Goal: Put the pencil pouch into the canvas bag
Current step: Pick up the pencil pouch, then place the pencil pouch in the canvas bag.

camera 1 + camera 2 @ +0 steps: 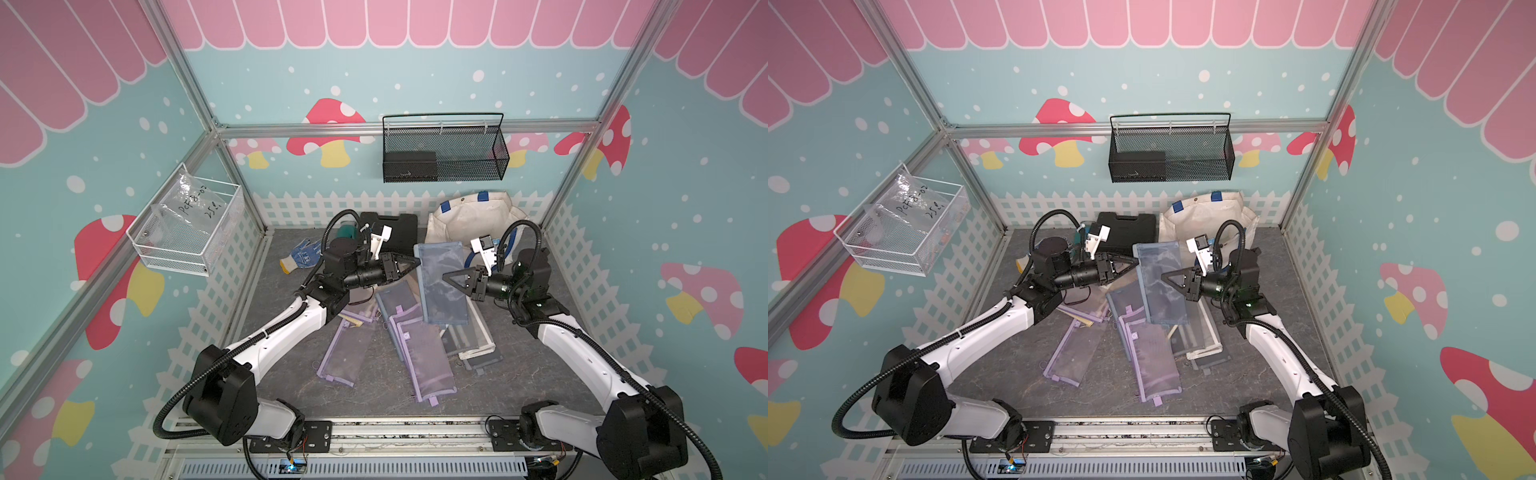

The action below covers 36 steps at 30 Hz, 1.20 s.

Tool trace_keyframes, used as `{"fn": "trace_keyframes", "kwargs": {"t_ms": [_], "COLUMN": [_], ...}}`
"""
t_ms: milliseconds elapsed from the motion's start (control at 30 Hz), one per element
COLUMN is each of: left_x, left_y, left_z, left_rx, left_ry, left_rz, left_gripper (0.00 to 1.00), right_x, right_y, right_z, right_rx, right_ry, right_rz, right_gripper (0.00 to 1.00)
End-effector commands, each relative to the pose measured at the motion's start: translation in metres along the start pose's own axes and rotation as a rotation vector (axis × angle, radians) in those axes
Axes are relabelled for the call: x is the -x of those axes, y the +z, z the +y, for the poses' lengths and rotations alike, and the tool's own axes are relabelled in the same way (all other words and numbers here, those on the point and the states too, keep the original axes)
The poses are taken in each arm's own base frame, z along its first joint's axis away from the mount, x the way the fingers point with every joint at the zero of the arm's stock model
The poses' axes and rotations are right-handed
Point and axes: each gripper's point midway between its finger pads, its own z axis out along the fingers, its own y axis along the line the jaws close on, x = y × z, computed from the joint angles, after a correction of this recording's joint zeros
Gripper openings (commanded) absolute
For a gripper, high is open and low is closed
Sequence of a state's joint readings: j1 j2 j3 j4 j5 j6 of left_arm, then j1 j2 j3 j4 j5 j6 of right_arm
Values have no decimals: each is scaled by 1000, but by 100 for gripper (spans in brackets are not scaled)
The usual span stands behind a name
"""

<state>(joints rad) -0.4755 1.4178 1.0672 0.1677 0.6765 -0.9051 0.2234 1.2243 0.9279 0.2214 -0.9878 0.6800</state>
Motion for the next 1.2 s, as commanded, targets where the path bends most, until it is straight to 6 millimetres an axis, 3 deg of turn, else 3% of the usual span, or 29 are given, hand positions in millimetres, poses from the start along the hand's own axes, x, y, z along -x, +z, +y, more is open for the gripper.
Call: {"fn": "trace_keyframes", "kwargs": {"t_ms": [0,67,233,500,700,1167], "left_x": [11,9,2,-5,-6,-17], "left_y": [-19,-31,-58,-76,-85,-106], "left_z": [13,27,36,34,29,26], "left_rx": [139,241,368,417,432,466], "left_ry": [36,57,118,167,198,236], "left_rz": [-68,-80,-105,-99,-105,-107], "left_gripper": [70,78,78,78,78,78], "right_x": [33,56,86,134,131,140], "right_y": [-2,-10,-45,-68,-91,-112], "right_z": [-13,-26,-64,-84,-109,-166], "right_rx": [-121,-206,-381,-461,-520,-574], "right_ry": [-2,36,256,420,596,732], "right_rz": [-65,-128,-319,-588,-777,-959], "right_gripper": [0,0,0,0,0,0]}}
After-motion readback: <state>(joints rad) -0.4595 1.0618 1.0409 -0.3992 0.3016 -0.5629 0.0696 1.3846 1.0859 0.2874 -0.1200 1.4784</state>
